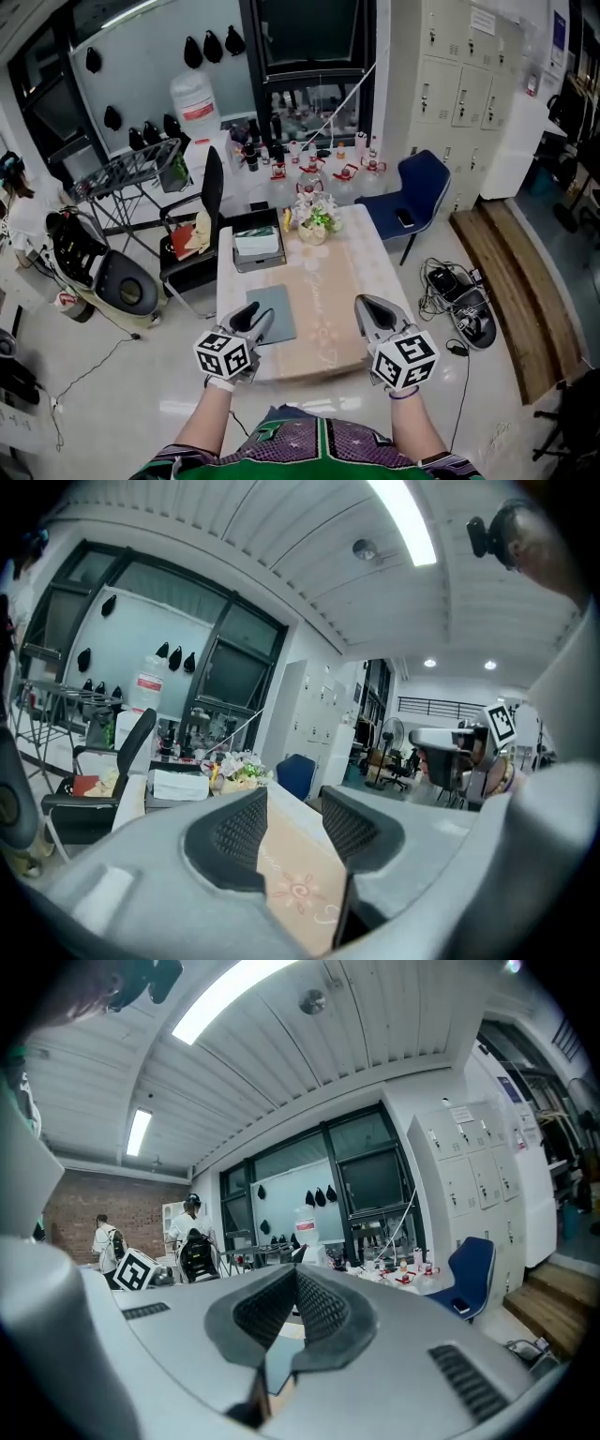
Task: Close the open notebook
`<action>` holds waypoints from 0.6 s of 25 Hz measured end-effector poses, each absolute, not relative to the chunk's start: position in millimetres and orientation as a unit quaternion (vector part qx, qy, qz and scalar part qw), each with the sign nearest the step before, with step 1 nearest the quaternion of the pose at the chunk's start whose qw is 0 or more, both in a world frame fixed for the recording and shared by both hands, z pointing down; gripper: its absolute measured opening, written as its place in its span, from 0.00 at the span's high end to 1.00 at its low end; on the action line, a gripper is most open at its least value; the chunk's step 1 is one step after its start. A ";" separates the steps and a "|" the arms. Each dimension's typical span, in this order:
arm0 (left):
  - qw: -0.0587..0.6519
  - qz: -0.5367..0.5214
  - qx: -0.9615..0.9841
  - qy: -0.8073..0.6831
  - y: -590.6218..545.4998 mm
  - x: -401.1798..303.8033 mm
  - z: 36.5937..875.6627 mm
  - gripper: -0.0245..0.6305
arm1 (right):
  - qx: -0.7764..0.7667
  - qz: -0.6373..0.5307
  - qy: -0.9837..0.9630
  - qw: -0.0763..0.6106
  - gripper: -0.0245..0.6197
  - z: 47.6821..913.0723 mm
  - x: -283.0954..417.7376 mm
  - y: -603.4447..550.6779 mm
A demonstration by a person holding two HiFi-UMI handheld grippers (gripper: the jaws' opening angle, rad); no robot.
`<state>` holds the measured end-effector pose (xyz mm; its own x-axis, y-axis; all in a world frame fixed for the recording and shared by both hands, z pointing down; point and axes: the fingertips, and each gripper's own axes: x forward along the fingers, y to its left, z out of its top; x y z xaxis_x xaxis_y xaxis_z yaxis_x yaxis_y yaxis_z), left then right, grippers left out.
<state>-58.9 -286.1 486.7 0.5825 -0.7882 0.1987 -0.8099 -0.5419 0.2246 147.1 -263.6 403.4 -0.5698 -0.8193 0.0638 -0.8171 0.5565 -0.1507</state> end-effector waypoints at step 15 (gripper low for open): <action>0.073 -0.007 0.861 -0.502 -247.7 -41.7 425.9 0.71 | -0.457 -0.050 0.888 0.015 0.96 386.0 176.9 -250.3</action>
